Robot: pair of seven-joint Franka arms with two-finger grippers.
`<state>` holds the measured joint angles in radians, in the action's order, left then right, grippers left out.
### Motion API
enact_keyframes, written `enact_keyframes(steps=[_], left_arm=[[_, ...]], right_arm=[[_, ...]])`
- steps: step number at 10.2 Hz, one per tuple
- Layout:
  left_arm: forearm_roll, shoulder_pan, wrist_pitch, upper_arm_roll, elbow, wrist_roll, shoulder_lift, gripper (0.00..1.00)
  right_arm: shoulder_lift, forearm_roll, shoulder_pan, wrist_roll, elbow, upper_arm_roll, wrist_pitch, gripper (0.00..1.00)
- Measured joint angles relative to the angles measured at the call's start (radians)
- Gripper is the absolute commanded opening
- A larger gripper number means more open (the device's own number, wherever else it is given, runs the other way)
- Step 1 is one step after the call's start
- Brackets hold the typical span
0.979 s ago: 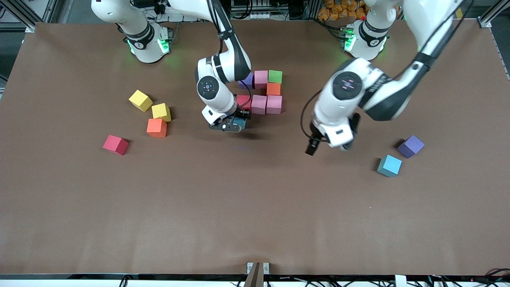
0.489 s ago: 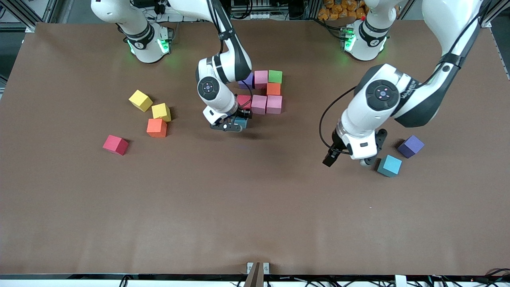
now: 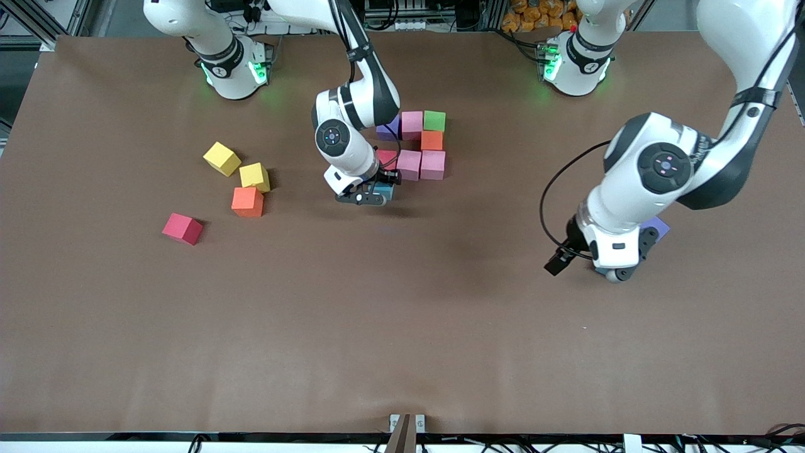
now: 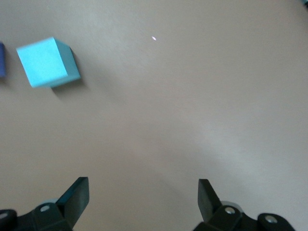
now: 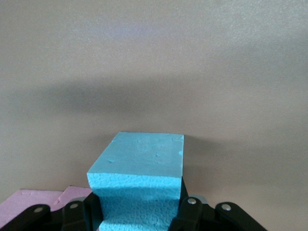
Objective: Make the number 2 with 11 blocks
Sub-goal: 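Place the cyan cube at the shape while the left gripper reaches another cyan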
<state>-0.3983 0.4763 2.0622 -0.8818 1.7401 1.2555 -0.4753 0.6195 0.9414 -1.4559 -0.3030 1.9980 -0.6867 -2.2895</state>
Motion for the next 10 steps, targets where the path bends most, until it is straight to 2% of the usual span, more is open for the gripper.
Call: enact_keyframes(steps=[2,4,6,8,10], left_arm=[[0.000,-0.001,-0.017,0.085,0.001,-0.217,0.001,1.00],[0.023,0.001,-0.016,0.161,0.000,-0.398,0.001,1.00],[0.044,-0.006,-0.013,0.207,0.000,-0.533,0.005,1.00],[0.084,-0.043,-0.001,0.313,0.000,-0.710,0.020,1.00],[0.111,-0.062,0.024,0.382,0.000,-0.898,0.027,1.00]], right_arm=[[0.000,0.000,0.001,0.000,0.000,0.000,0.000,1.00],[0.000,0.008,0.004,-0.017,0.000,0.003,0.001,1.00],[0.001,0.018,0.006,-0.086,-0.004,0.015,0.006,1.00],[0.001,0.018,0.010,-0.143,-0.030,0.016,0.024,1.00],[0.000,0.018,0.025,-0.146,-0.043,0.006,0.045,1.00]])
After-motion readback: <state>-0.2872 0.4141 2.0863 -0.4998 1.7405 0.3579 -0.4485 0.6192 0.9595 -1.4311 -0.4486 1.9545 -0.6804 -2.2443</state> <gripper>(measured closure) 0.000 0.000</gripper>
